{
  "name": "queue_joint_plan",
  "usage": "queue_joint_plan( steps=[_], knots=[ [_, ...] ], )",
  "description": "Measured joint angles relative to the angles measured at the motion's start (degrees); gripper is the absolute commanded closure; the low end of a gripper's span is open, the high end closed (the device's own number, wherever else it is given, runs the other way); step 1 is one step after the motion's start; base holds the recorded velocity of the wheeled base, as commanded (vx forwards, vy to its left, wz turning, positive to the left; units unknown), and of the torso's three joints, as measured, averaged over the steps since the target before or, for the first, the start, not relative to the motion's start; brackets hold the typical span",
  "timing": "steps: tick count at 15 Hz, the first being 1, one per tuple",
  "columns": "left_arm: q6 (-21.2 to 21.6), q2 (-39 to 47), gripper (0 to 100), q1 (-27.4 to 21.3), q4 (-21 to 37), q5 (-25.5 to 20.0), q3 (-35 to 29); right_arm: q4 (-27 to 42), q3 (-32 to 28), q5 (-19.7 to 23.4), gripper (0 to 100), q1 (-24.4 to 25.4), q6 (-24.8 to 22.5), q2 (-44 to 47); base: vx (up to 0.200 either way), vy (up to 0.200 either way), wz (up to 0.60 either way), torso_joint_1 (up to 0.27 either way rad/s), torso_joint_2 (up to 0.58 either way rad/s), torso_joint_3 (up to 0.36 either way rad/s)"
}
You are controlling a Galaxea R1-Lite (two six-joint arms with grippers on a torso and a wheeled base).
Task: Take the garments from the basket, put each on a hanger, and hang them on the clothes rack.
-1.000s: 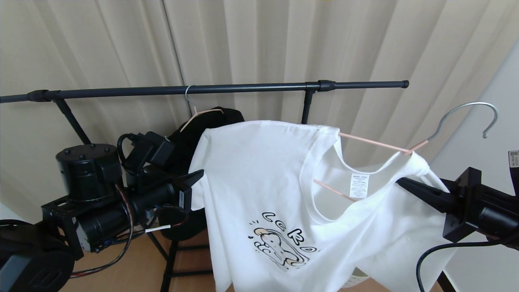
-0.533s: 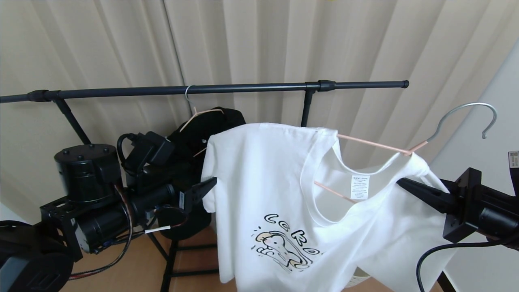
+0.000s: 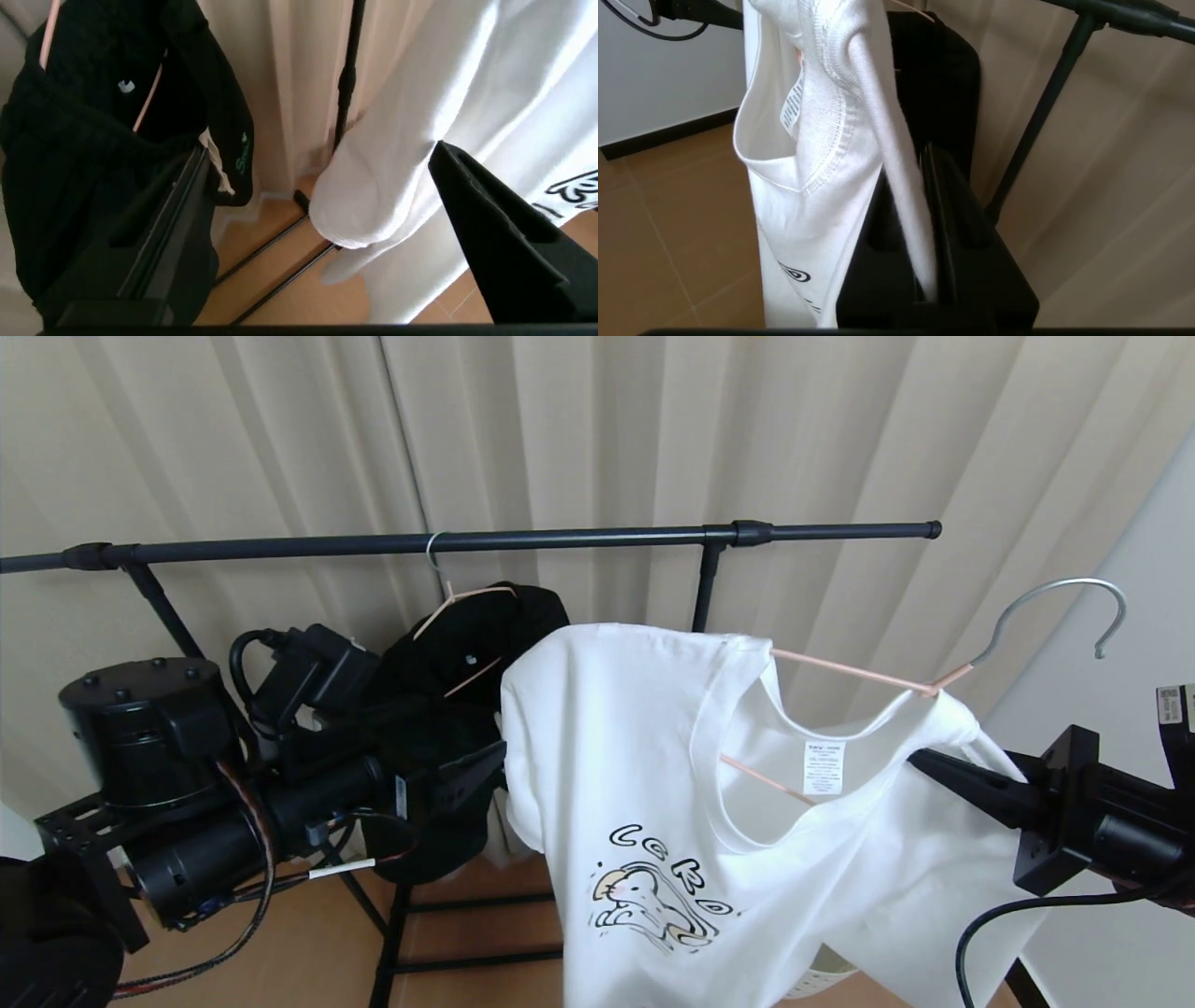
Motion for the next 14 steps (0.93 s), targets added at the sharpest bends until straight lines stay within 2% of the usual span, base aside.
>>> queue_joint_plan(
  steps=[2, 5, 9, 11, 14],
  knots=[
    [0.0, -1.9, 0, -0.3, 3.0, -0.4, -0.5, 0.0, 0.0, 0.0, 100, 0.0, 0.0, 0.6, 0.000, 0.000, 0.00, 0.000, 0.00, 0.000],
    [0.1, -5.2, 0, -0.7, 13.0, -3.8, -4.4, -0.1, -0.1, 0.6, 100, 0.0, 0.0, 1.7, 0.000, 0.000, 0.00, 0.000, 0.00, 0.000],
    [1.8, -8.4, 0, -0.9, 27.0, -7.1, -13.7, 0.0, 0.7, 2.6, 100, 0.0, 0.0, 2.2, 0.000, 0.000, 0.00, 0.000, 0.00, 0.000],
    [3.6, -8.8, 0, -1.1, 33.2, -12.0, -18.0, 0.0, 1.3, 2.7, 100, 0.6, 0.0, 2.4, 0.000, 0.000, 0.00, 0.000, 0.00, 0.000],
    [7.1, -8.8, 0, -1.4, 42.9, -16.8, -24.0, 0.0, 1.9, 2.7, 100, 2.6, -0.2, 3.1, 0.000, 0.000, 0.00, 0.000, 0.00, 0.000]
  ],
)
